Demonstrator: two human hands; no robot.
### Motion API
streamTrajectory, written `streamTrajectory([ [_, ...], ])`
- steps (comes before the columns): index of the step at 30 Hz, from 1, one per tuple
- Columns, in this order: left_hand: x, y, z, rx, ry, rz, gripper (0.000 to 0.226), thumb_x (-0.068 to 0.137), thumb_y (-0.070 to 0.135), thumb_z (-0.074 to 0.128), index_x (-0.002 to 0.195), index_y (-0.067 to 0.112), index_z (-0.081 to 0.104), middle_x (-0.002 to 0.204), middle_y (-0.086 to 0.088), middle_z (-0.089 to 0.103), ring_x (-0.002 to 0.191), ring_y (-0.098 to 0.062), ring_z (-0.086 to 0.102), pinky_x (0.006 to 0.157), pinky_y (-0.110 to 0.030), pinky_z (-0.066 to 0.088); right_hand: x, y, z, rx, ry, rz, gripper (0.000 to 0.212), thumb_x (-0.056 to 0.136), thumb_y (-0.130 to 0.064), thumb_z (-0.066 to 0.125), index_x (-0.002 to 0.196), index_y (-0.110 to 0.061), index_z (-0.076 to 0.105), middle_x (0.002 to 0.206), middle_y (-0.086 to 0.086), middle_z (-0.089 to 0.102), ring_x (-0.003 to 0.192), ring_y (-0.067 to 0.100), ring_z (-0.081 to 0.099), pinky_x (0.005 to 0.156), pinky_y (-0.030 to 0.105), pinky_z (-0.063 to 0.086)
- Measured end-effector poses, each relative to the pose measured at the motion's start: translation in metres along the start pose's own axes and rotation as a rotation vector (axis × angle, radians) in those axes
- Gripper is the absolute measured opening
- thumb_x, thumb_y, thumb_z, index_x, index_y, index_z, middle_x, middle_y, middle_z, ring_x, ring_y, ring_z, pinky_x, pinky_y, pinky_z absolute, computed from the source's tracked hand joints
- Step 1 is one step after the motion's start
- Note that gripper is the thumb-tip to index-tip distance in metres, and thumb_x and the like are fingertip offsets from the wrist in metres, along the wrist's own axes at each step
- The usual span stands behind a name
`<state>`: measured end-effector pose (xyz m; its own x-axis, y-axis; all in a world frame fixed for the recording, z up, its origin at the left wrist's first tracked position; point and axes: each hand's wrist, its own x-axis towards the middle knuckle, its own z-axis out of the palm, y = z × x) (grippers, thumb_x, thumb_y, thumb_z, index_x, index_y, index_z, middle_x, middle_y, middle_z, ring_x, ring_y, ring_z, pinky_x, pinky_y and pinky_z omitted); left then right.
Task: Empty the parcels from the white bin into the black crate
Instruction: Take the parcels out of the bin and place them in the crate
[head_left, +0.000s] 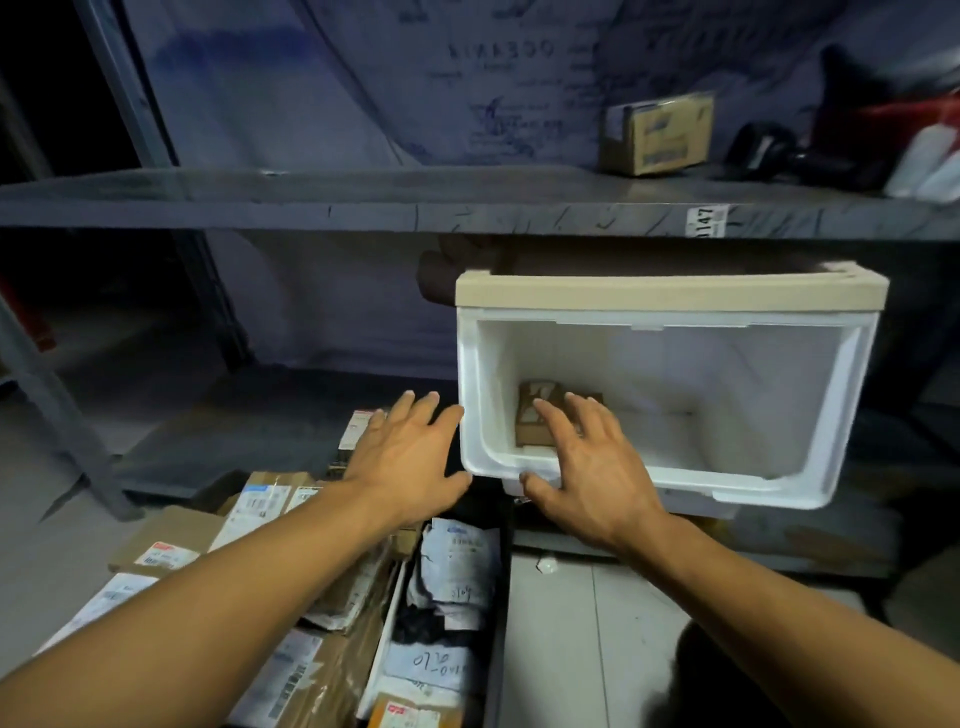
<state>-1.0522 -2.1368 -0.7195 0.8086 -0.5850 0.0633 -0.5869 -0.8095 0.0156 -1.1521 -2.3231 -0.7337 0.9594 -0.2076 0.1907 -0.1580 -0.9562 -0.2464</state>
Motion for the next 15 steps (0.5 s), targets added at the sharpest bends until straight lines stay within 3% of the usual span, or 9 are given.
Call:
streamTrajectory([
  [5,0.013,0.032,0.007,-0.013,-0.018,0.070,0.077,0.095,0.051,0.053,0.159,0.026,0.017,0.168,-0.004,0.012,0.154,-0.028,0.009,0.121,-0.044,0.023,-0.004,0.034,-0.001,-0.030,-0.012,0.057,0.081,0.093,-0.055,0.054,0.160,-0.029,0.017,0.167,0.010,0.015,0.154,0.030,0.010,0.124,0.042,0.018],
  [10,0.040,0.061,0.020,-0.045,0.009,0.136,0.057,0.096,0.042,0.053,0.148,0.022,0.039,0.148,-0.002,0.046,0.131,-0.025,0.046,0.100,-0.041,0.049,0.004,0.065,0.010,-0.155,-0.095,0.019,0.077,0.096,-0.054,0.050,0.160,-0.030,0.014,0.169,0.010,0.008,0.155,0.032,0.007,0.125,0.047,0.015],
  [15,0.079,0.078,0.043,-0.077,0.001,0.161,0.052,0.096,0.041,0.054,0.143,0.021,0.045,0.138,-0.001,0.055,0.125,-0.022,0.051,0.098,-0.040,0.050,0.032,0.087,0.027,-0.189,-0.134,-0.010,0.069,0.101,-0.053,0.043,0.159,-0.029,0.017,0.169,0.010,0.008,0.156,0.032,0.006,0.124,0.048,0.012],
])
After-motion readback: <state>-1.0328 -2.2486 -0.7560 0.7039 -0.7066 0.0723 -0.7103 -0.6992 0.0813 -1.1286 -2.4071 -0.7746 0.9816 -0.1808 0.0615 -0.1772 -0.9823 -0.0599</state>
